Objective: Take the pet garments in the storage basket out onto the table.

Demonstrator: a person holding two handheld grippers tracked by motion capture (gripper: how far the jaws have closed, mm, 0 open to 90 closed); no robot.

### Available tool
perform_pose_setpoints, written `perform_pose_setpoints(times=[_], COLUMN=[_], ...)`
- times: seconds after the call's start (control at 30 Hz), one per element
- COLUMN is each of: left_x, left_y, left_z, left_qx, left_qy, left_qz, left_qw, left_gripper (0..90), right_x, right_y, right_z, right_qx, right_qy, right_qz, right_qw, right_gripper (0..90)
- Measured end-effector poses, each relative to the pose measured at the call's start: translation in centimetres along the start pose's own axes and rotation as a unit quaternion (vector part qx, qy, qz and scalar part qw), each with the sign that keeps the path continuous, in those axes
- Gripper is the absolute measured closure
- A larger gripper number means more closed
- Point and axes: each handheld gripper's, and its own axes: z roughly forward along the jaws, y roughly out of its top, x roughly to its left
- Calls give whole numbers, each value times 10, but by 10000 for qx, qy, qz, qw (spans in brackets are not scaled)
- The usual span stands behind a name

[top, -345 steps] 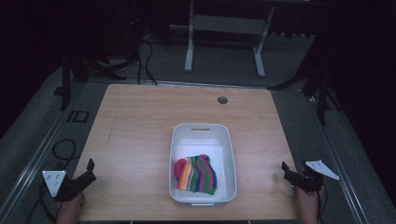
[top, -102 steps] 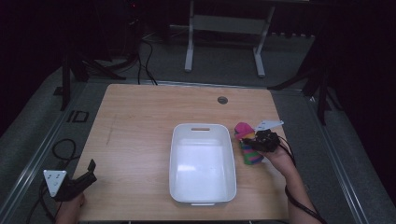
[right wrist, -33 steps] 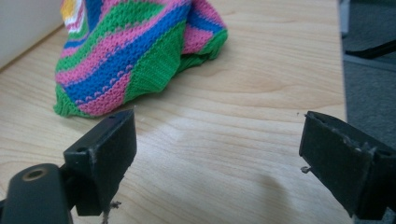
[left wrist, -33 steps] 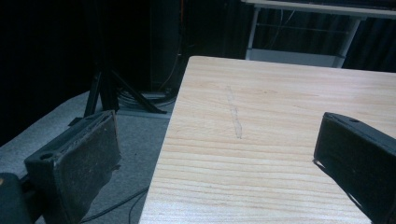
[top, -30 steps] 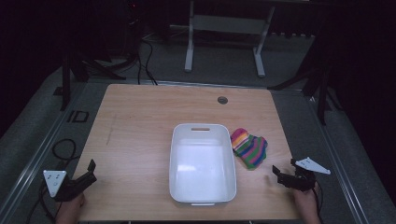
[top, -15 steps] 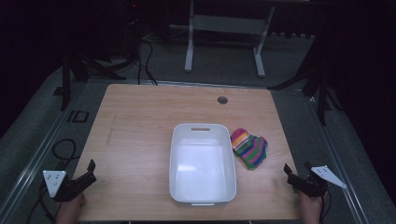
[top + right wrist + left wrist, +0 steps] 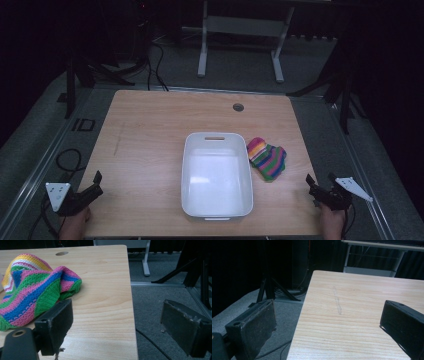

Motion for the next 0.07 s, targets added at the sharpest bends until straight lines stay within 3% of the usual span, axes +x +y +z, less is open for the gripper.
perform_pose_setpoints(times=[0.07], left_x=[0], left_y=[0], left_z=[0], left_qx=[-1], left_qy=[-2], left_qz=[1], left_qw=[10000], left_gripper=[9], right_x=[0], right_y=[0], right_z=[1], right_qx=[25], right_qy=[-19], right_qz=[-13], right_qw=[10000], right_gripper=[111])
